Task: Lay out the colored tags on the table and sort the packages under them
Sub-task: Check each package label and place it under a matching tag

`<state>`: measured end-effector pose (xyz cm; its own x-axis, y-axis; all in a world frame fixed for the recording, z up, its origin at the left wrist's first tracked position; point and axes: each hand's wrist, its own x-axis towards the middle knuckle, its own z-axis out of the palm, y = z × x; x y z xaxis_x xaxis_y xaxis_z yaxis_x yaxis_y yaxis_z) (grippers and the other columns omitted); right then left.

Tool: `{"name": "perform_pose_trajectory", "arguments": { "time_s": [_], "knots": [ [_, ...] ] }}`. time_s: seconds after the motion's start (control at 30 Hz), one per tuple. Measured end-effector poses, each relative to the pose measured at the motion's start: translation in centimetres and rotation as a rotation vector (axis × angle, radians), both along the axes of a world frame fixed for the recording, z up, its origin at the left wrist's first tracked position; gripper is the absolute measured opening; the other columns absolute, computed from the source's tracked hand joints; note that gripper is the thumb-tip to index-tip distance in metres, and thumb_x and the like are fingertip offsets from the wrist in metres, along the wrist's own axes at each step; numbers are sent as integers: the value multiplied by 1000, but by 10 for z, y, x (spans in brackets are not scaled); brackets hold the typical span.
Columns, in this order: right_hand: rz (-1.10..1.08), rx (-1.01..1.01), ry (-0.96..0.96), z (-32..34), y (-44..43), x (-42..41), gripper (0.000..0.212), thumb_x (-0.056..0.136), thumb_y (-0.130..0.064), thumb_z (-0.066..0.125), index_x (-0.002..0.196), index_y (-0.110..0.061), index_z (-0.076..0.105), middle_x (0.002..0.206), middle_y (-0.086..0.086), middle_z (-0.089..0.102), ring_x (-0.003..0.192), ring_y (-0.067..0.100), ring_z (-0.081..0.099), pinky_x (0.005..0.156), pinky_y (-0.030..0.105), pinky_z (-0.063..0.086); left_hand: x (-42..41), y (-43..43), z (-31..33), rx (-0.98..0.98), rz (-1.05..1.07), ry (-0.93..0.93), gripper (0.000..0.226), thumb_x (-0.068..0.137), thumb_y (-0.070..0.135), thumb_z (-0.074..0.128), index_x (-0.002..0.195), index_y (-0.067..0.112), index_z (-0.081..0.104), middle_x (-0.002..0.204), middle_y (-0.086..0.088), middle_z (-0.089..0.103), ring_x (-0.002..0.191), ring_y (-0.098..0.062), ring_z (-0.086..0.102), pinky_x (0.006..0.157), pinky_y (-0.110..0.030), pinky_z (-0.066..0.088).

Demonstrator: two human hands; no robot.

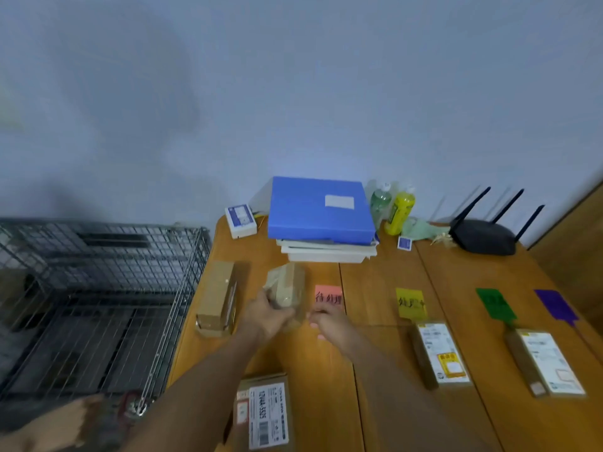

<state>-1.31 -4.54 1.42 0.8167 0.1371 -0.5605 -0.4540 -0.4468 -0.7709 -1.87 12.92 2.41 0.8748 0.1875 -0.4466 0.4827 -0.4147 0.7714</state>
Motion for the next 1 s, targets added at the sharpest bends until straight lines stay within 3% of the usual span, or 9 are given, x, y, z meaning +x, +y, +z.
{"name": "perform_pose_trajectory", "arguments": {
  "time_s": [0.1, 0.23, 0.4, 0.57, 0.73, 1.0],
  "knots": [
    [-144, 118, 6, 43, -20, 6, 42, 96, -36, 57, 136, -23, 55, 120, 0, 66, 106, 15, 65, 96, 39, 54, 5, -7, 50, -291, 20, -46, 50, 73, 44, 81, 111, 19, 60, 110, -10, 71, 94, -25, 72, 86, -45, 61],
    [-216, 305, -13, 118, -39, 13, 46, 96, -54, 54, 133, -26, 55, 127, 0, 65, 113, 17, 63, 98, 41, 52, 4, -25, 126, -566, -13, -108, 36, 88, 36, 71, 117, 15, 65, 117, -15, 69, 103, -34, 70, 95, -48, 57],
    [-214, 536, -118, 216, -59, 22, 35, 101, -48, 50, 132, -33, 53, 121, 3, 72, 108, 21, 70, 99, 42, 53, 9, -46, 209, -838, -32, -144, 36, 97, 33, 59, 123, 9, 66, 112, -22, 72, 98, -36, 71, 98, -48, 55],
    [-179, 662, -278, 287, -75, 23, 30, 103, -32, 53, 133, -36, 55, 123, 4, 72, 109, 29, 71, 95, 51, 56, 8, -61, 268, -779, -89, -247, 38, 97, 33, 52, 126, 12, 67, 124, -20, 69, 114, -34, 67, 91, -47, 58],
    [-162, 655, -369, 325, -93, 15, 33, 98, -19, 63, 129, -29, 52, 111, 8, 76, 107, 28, 72, 97, 54, 55, 5, -70, 312, -642, -46, -486, 27, 99, 30, 58, 116, 11, 66, 107, -13, 76, 100, -28, 73, 77, -37, 60],
    [-197, 630, -464, 340, -128, 0, 36, 92, -6, 68, 124, -11, 52, 113, 7, 76, 105, 30, 72, 97, 57, 53, -5, -100, 334, -585, -111, -584, 38, 90, 13, 73, 126, 16, 61, 107, -10, 77, 97, -25, 75, 81, -40, 62]
  ]
}}
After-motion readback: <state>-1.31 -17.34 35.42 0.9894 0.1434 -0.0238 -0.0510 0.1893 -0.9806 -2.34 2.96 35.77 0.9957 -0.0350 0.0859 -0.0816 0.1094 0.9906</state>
